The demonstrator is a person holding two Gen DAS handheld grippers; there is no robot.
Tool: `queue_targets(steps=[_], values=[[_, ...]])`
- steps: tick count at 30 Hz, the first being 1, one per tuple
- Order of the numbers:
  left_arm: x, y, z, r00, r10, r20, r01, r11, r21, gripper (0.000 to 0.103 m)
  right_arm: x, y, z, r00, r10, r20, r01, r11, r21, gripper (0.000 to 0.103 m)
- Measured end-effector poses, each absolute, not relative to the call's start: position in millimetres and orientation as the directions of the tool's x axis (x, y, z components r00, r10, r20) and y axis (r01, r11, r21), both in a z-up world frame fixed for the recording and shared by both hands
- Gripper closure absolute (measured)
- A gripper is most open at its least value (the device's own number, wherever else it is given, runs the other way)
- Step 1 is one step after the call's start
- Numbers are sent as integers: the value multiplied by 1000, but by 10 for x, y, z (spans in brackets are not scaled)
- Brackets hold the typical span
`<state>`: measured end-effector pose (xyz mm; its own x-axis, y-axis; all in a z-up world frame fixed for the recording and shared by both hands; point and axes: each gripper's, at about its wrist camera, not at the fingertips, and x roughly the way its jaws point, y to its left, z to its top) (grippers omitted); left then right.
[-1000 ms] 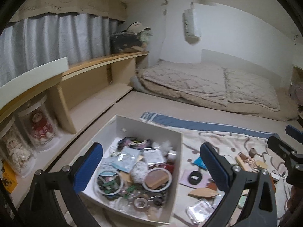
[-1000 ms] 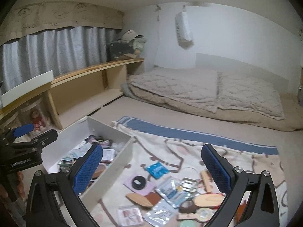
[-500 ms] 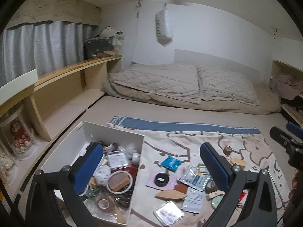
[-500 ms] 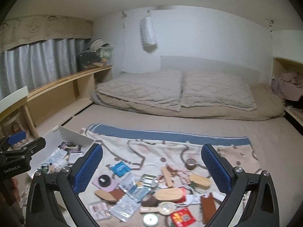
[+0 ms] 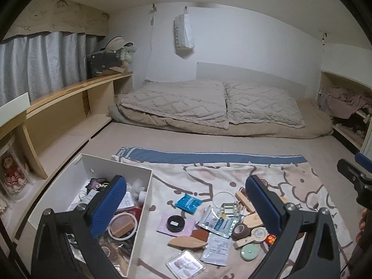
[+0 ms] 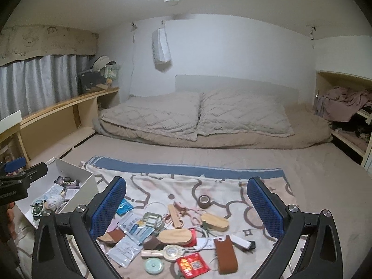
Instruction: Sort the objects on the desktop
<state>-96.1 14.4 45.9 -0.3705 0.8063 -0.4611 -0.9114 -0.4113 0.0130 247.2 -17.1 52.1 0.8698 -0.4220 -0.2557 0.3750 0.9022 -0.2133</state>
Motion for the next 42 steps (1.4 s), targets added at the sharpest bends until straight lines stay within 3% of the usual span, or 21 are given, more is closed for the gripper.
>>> queue_targets(steps=[5, 12, 21, 32, 33, 35, 36, 41, 42], values=[[-916, 230, 396, -368, 796, -480, -912, -410, 18, 0, 2351, -273, 485, 887, -418, -195, 382, 902, -200, 0], [-838, 359, 230, -355, 785, -507, -923, -382, 55, 0, 2406, -546, 365, 868, -408, -284, 373, 912, -169, 0], [-815, 574, -153, -311, 743, -593, -943, -321, 92, 0, 2718, -962, -153, 737, -429, -522, 412, 898, -156, 0], [-795, 735, -725, -346, 635, -690, -938, -255, 236, 0, 3054, -1129, -892, 589, -390, -708, 371, 909, -192, 0], [-793, 740, -775, -345, 627, -699, -938, -247, 242, 0, 3096, -1136, -938, 578, -384, -720, 361, 912, -196, 2], [-789, 758, -875, -336, 607, -720, -942, -229, 247, 0, 3177, -1135, -1047, 547, -366, -753, 341, 919, -198, 18], [-783, 768, -925, -329, 596, -733, -944, -219, 246, 0, 3215, -1140, -1103, 531, -360, -767, 336, 920, -199, 20], [-700, 822, -1113, -301, 561, -771, -953, -162, 255, 0, 3380, -1202, -1375, 450, -334, -828, 338, 922, -189, 51], [-681, 827, -1142, -297, 558, -775, -954, -149, 259, 0, 3400, -1243, -1422, 432, -323, -842, 352, 920, -173, 53]])
